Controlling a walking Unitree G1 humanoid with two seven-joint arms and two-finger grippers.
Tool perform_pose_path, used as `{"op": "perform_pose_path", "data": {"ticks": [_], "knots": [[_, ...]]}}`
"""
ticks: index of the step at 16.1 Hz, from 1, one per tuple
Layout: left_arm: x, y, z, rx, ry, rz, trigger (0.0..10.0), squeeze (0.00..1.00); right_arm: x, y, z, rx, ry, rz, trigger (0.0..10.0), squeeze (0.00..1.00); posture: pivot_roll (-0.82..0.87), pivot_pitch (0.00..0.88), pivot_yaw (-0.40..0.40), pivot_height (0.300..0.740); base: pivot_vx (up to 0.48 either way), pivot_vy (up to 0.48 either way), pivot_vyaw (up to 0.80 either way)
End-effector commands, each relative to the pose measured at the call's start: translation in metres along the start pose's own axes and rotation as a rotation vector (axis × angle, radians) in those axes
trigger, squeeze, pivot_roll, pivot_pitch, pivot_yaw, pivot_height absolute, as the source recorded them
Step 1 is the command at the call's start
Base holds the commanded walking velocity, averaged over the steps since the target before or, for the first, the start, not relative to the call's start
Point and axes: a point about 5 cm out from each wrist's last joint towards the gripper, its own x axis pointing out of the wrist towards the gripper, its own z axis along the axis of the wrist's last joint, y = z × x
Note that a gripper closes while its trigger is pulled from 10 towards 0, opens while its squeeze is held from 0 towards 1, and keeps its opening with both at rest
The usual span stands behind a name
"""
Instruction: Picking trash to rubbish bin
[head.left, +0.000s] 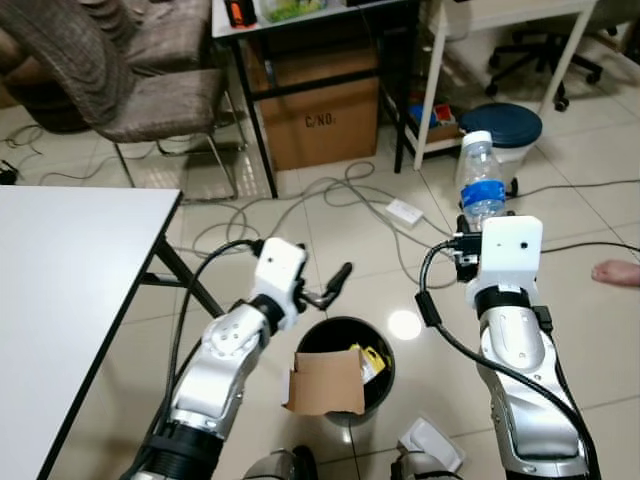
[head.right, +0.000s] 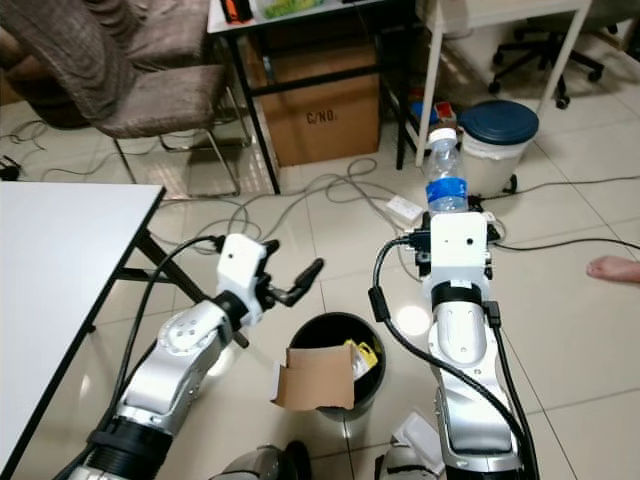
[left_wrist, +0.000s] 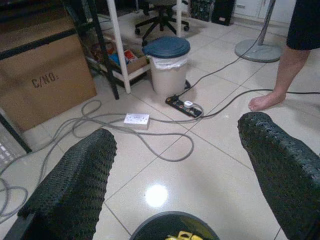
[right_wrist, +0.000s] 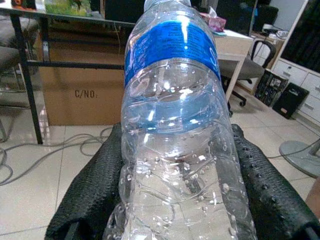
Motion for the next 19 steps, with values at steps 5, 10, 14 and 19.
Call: {"op": "perform_pose_path", "data": {"ticks": [5,10,14,19], "knots": [[-0.021,0.035,-0.023,0.018,0.045,0.129,10.0,0.0,-0.02,0.0,-0.018,0.022,0.067,-0.005,10.0,0.0,-0.13,0.258,0.149,0.74,0.0,0.0,0.0],[-0.051,0.067,-0.039,0.072,0.131,0.184,10.0,0.0,-0.04,0.006,-0.025,0.05,0.12,0.0,10.0,0.0,-0.12,0.332,0.165,0.74,0.0,0.0,0.0],[-0.07,0.086,-0.041,0.099,0.161,0.225,10.0,0.0,-0.059,-0.003,-0.039,0.048,0.189,-0.019,10.0,0.0,-0.11,0.385,0.162,0.74,0.0,0.0,0.0],[-0.086,0.079,-0.047,0.086,0.191,0.102,10.0,0.0,-0.063,-0.003,-0.043,0.041,0.212,0.001,10.0,0.0,-0.11,0.4,0.152,0.74,0.0,0.0,0.0]]}}
